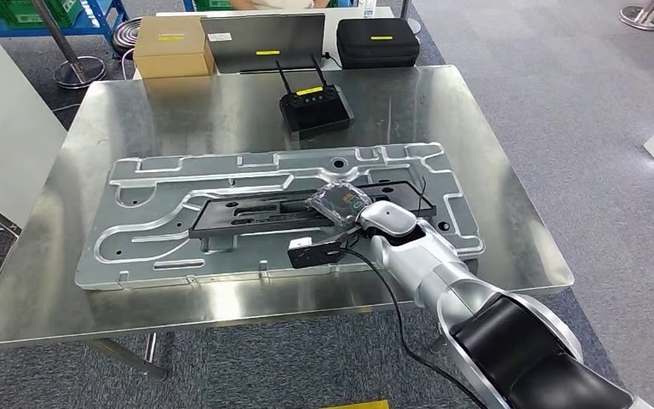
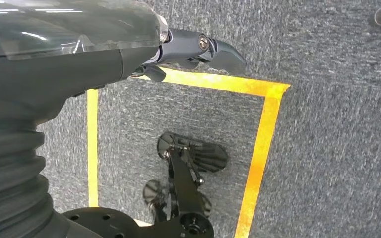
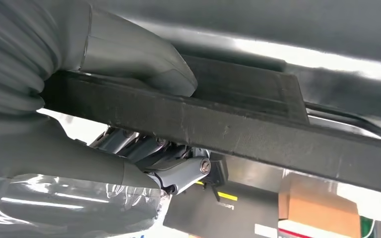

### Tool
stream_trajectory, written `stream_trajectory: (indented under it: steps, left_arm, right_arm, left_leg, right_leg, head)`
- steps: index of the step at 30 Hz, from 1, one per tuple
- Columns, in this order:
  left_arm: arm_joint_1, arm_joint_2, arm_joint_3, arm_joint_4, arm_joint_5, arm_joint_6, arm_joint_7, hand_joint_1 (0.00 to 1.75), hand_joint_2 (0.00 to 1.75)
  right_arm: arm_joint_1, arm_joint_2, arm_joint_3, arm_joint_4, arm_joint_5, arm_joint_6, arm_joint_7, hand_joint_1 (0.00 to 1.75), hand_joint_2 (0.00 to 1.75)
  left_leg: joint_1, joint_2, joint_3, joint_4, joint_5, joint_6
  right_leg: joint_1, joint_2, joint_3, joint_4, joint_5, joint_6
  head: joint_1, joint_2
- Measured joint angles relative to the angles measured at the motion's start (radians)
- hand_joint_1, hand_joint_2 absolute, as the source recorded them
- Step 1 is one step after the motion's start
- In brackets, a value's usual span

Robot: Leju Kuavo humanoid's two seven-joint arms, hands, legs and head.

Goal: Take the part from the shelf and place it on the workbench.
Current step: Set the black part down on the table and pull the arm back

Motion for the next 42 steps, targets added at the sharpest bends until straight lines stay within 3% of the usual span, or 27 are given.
stream_trajectory:
  steps: [1, 2, 4, 6, 8, 10, 11, 14, 15, 16, 17, 19, 21, 25, 27, 29, 30, 31, 32, 34, 36, 40, 42]
  left_arm:
    - [0.001, 0.000, 0.000, 0.000, 0.000, 0.001, -0.001, 0.00, 1.75]
    - [0.001, 0.000, 0.000, 0.000, 0.000, 0.003, -0.001, 0.00, 1.75]
    - [0.001, 0.000, 0.000, 0.000, 0.000, 0.007, -0.002, 0.00, 1.75]
    - [0.000, -0.001, 0.000, 0.000, 0.000, 0.013, -0.002, 0.00, 0.87]
    - [0.000, -0.001, 0.000, 0.000, 0.000, 0.019, -0.004, 0.00, 0.00]
    - [0.000, 0.000, 0.000, 0.000, 0.000, 0.022, -0.011, 0.00, 0.00]
    - [0.001, 0.000, 0.000, 0.000, 0.000, 0.023, -0.014, 0.00, 0.00]
    - [0.002, 0.001, 0.000, 0.000, 0.000, 0.025, -0.017, 0.00, 0.00]
    - [0.002, 0.002, 0.000, 0.000, 0.000, 0.025, -0.017, 0.00, 0.00]
    - [0.003, 0.002, 0.000, 0.000, 0.000, 0.025, -0.017, 0.00, 0.00]
    - [0.004, 0.002, 0.000, 0.000, 0.000, 0.024, -0.017, 0.00, 0.00]
    - [0.004, 0.003, 0.001, 0.000, 0.000, 0.024, -0.017, 0.00, 0.00]
    - [0.003, 0.003, 0.001, 0.000, 0.000, 0.024, -0.016, 0.00, 0.00]
    - [0.004, 0.003, 0.002, 0.000, 0.000, 0.024, -0.014, 0.00, 0.00]
    - [0.003, 0.003, 0.005, 0.000, 0.000, 0.025, -0.013, 0.00, 0.00]
    - [0.004, 0.003, 0.009, 0.000, 0.000, 0.026, -0.011, 0.00, 0.00]
    - [0.004, 0.003, 0.010, 0.000, 0.000, 0.027, -0.010, 0.00, 0.00]
    - [0.005, 0.003, 0.011, 0.000, 0.000, 0.027, -0.009, 0.00, 0.00]
    - [0.006, 0.003, 0.012, 0.000, 0.000, 0.027, -0.007, 0.00, 0.00]
    - [0.009, 0.002, 0.019, 0.000, 0.000, 0.027, -0.003, 0.00, 0.00]
    - [0.014, 0.000, 0.037, 0.000, 0.000, 0.027, 0.001, 0.00, 0.00]
    - [0.025, -0.004, 0.086, 0.000, 0.000, 0.029, -0.006, 0.00, 0.00]
    - [0.028, -0.008, 0.105, 0.000, 0.000, 0.031, -0.012, 0.00, 0.00]
  right_arm:
    - [0.002, 0.000, 0.001, 0.003, 0.002, 0.002, -0.003, 0.00, 0.00]
    - [0.003, 0.002, 0.003, 0.005, 0.004, 0.004, -0.006, 0.00, 0.00]
    - [0.005, 0.008, 0.007, 0.009, 0.009, 0.006, -0.011, 0.00, 0.00]
    - [0.006, 0.019, 0.009, 0.011, 0.007, 0.003, -0.012, 0.00, 0.00]
    - [0.008, 0.028, 0.009, 0.012, 0.001, -0.001, -0.013, 0.00, 0.00]
    - [0.008, 0.033, 0.009, 0.012, -0.013, -0.019, -0.020, 0.00, 0.00]
    - [0.007, 0.036, 0.009, 0.011, -0.025, -0.036, -0.029, 0.00, 0.00]
    - [0.010, 0.048, -0.003, 0.003, -0.091, -0.108, -0.088, 0.00, 0.00]
    - [0.012, 0.051, -0.013, -0.004, -0.119, -0.137, -0.115, 0.00, 0.00]
    - [0.014, 0.052, -0.026, -0.015, -0.147, -0.167, -0.145, 0.00, 0.00]
    - [0.016, 0.053, -0.040, -0.029, -0.172, -0.197, -0.173, 0.00, 0.00]
    - [0.016, 0.054, -0.067, -0.066, -0.209, -0.242, -0.216, 0.00, 0.00]
    - [0.016, 0.054, -0.088, -0.101, -0.226, -0.256, -0.231, 0.00, 0.00]
    - [0.029, 0.053, -0.113, -0.158, -0.251, -0.267, -0.247, 0.00, 0.00]
    - [0.039, 0.046, -0.126, -0.196, -0.284, -0.287, -0.271, 0.00, 0.00]
    - [0.072, 0.027, -0.139, -0.261, -0.347, -0.298, -0.296, 0.00, 0.00]
    - [0.099, 0.011, -0.146, -0.307, -0.390, -0.300, -0.307, 0.00, 0.00]
    - [0.132, -0.008, -0.157, -0.365, -0.443, -0.303, -0.315, 0.00, 0.00]
    - [0.166, -0.031, -0.170, -0.431, -0.498, -0.310, -0.321, 0.00, 0.00]
    - [0.241, -0.078, -0.208, -0.583, -0.573, -0.352, -0.323, 0.00, 0.00]
    - [0.327, -0.119, -0.264, -0.748, -0.559, -0.427, -0.320, 0.00, 0.00]
    - [0.538, -0.172, -0.398, -1.041, -0.436, -0.518, -0.302, 0.00, 0.00]
    - [0.631, -0.188, -0.462, -1.140, -0.422, -0.528, -0.296, 0.00, 0.00]
  left_leg:
    - [0.000, 0.000, 0.000, 0.000, 0.000, 0.000]
    - [-0.001, -0.001, 0.001, 0.000, 0.000, 0.000]
    - [-0.003, -0.002, 0.002, 0.002, 0.000, -0.004]
    - [-0.007, -0.002, 0.000, 0.003, 0.000, -0.012]
    - [-0.008, -0.002, -0.002, 0.002, 0.002, -0.024]
    - [-0.005, -0.002, -0.009, 0.016, -0.011, -0.036]
    - [-0.003, -0.002, -0.023, 0.049, -0.032, -0.041]
    - [0.000, -0.002, -0.109, 0.237, -0.123, -0.055]
    - [0.000, -0.002, -0.130, 0.280, -0.134, -0.057]
    - [0.000, -0.002, -0.134, 0.285, -0.125, -0.058]
    - [0.000, -0.002, -0.117, 0.249, -0.098, -0.057]
    - [-0.001, -0.002, -0.045, 0.106, -0.031, -0.051]
    - [-0.005, -0.002, 0.001, 0.013, -0.003, -0.039]
    - [-0.003, -0.002, 0.006, -0.004, 0.000, -0.014]
    - [0.001, 0.000, 0.008, -0.009, 0.003, -0.003]
    - [0.000, 0.000, 0.007, -0.009, 0.002, 0.002]
    - [0.000, -0.002, 0.007, -0.009, 0.002, 0.002]
    - [0.000, -0.004, 0.008, -0.009, 0.001, 0.003]
    - [0.000, -0.007, 0.009, -0.008, 0.000, 0.003]
    - [0.000, -0.012, 0.012, -0.008, -0.002, 0.000]
    - [-0.004, -0.015, 0.015, -0.005, -0.008, -0.007]
    - [-0.006, -0.014, 0.017, 0.002, -0.024, -0.027]
    - [-0.004, -0.009, -0.007, 0.066, -0.069, -0.036]
  right_leg:
    - [0.000, 0.000, 0.000, 0.000, 0.011, -0.002]
    - [0.000, 0.000, 0.021, -0.040, 0.038, -0.005]
    - [0.003, 0.000, 0.091, -0.180, 0.098, -0.016]
    - [0.007, 0.000, 0.130, -0.266, 0.125, -0.026]
    - [0.009, 0.000, 0.130, -0.275, 0.127, -0.034]
    - [0.005, -0.001, 0.132, -0.282, 0.132, -0.046]
    - [0.003, -0.002, 0.134, -0.286, 0.135, -0.051]
    - [0.003, -0.002, 0.135, -0.288, 0.136, -0.058]
    - [0.003, -0.003, 0.135, -0.288, 0.136, -0.059]
    - [0.004, -0.002, 0.135, -0.287, 0.135, -0.058]
    - [0.004, -0.002, 0.136, -0.286, 0.134, -0.058]
    - [0.004, -0.002, 0.139, -0.283, 0.129, -0.054]
    - [0.008, 0.000, 0.139, -0.279, 0.126, -0.046]
    - [0.010, 0.000, 0.130, -0.262, 0.118, -0.026]
    - [0.009, -0.001, 0.092, -0.179, 0.070, -0.016]
    - [0.005, -0.001, 0.025, -0.042, 0.004, -0.008]
    - [0.003, -0.001, -0.001, 0.008, -0.011, -0.005]
    - [0.001, -0.001, -0.012, 0.025, -0.007, -0.004]
    - [-0.001, -0.001, -0.003, 0.002, 0.016, -0.004]
    - [0.000, -0.004, 0.062, -0.138, 0.090, -0.011]
    - [0.006, -0.008, 0.118, -0.257, 0.131, -0.021]
    - [0.007, -0.009, 0.136, -0.290, 0.133, -0.039]
    - [0.002, -0.010, 0.142, -0.297, 0.134, -0.048]
  head:
    - [0.000, 0.000]
    - [0.000, 0.000]
    - [0.000, 0.000]
    - [0.000, 0.000]
    - [0.000, 0.000]
    - [0.000, 0.000]
    - [0.000, 0.000]
    - [0.000, 0.000]
    - [0.000, 0.000]
    - [0.000, 0.000]
    - [0.000, 0.000]
    - [0.000, 0.000]
    - [0.000, 0.000]
    - [0.000, 0.000]
    - [0.000, 0.000]
    - [0.000, 0.000]
    - [0.000, 0.000]
    - [0.000, 0.000]
    - [0.000, 0.000]
    - [0.000, 0.000]
    - [0.000, 0.000]
    - [0.000, 0.000]
    - [0.000, 0.000]
